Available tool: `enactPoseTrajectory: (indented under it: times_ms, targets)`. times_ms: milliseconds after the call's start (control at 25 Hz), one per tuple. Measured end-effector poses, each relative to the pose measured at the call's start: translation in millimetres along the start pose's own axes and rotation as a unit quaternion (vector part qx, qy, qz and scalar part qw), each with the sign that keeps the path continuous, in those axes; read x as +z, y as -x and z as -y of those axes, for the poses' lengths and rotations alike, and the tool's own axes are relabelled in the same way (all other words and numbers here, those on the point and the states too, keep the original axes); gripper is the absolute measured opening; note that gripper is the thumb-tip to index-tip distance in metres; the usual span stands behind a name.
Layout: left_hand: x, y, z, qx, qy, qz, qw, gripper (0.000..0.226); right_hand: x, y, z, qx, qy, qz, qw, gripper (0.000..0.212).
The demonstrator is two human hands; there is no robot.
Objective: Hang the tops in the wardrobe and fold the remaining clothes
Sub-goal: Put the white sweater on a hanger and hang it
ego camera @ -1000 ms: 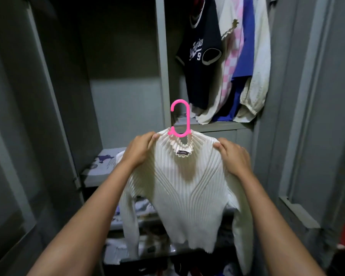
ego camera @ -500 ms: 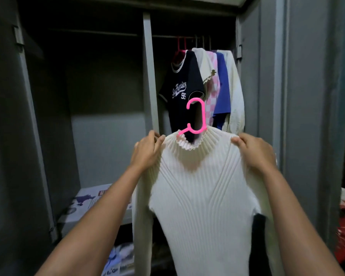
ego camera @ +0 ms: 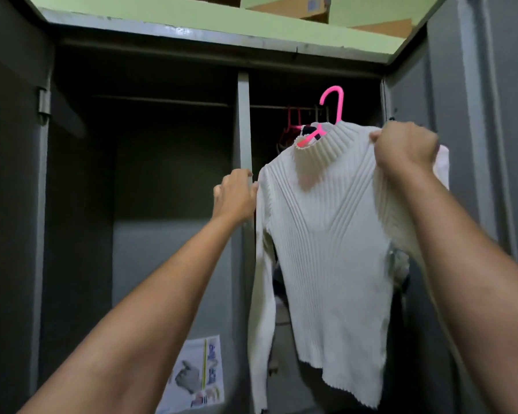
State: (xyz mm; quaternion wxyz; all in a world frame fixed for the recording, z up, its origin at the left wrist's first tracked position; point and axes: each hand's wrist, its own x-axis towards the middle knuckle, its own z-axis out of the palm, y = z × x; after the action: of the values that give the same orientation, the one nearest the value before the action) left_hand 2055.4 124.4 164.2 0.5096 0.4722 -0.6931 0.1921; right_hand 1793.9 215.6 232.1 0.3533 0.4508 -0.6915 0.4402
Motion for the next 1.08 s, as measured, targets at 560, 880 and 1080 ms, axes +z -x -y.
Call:
enactPoseTrajectory:
  times_ms: [560,880,1080]
  targets:
    - [109.0,-121.2,35.2,0.055,-0.236,-0.155,0.958,0.092,172.5,-146.1,150.3,-0.090,0.066,-0.018,0.994,0.022]
    - [116.5,-125.2,42.9,0.077,-0.249,-0.188,0.947,0.092,213.0,-173.7,188.9,-0.101,0.086,-0.047,0.990,0.026]
    - [117.0,-126.2,46.1,0.089,-0.221,-0.187,0.953,0.091,208.9,-165.3,193.0,-0.097,0.094,0.006,0.991,0.029]
